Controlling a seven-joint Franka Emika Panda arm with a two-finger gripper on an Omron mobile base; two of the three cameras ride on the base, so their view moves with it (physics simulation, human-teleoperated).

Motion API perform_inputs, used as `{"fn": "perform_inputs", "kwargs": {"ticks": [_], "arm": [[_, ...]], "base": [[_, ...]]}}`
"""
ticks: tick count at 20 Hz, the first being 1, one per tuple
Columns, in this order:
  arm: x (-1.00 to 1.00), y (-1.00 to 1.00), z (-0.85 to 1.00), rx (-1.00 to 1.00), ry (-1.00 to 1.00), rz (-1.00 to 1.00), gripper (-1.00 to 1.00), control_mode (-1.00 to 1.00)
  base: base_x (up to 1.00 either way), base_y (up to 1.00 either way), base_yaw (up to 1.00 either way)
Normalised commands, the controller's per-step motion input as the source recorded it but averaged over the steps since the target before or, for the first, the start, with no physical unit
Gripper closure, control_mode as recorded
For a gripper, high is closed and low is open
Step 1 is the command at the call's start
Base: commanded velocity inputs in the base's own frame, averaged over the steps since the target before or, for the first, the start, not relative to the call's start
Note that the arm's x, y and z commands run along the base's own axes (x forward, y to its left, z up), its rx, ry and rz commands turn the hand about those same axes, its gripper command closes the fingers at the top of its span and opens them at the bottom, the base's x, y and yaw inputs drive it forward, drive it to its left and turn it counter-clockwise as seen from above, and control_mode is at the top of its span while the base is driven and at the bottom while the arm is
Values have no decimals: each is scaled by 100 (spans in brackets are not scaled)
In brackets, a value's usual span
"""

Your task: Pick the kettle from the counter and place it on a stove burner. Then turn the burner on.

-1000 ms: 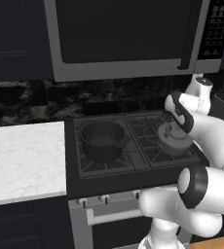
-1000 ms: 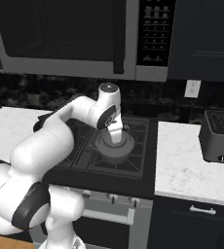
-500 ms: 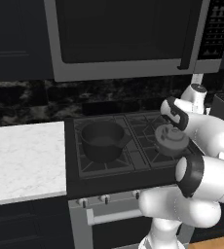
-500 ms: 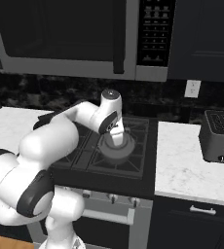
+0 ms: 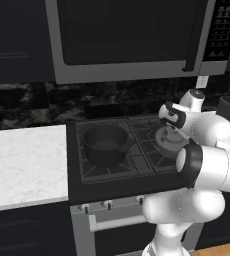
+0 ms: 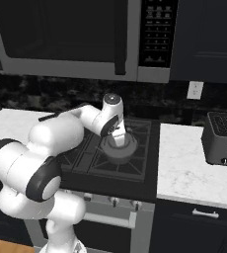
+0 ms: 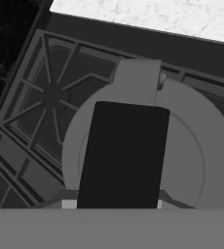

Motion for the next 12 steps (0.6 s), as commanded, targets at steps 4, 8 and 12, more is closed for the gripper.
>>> {"fn": "perform_inputs", "kwargs": {"ticks": [4, 8, 12], "arm": [[29, 0, -18, 0, 3, 0, 100, -100], [18, -3, -4, 0, -4, 0, 100, -100], [0, 0, 0, 0, 0, 0, -100, -100]], "base": [[0, 0, 0], [0, 0, 0], [0, 0, 0]]}}
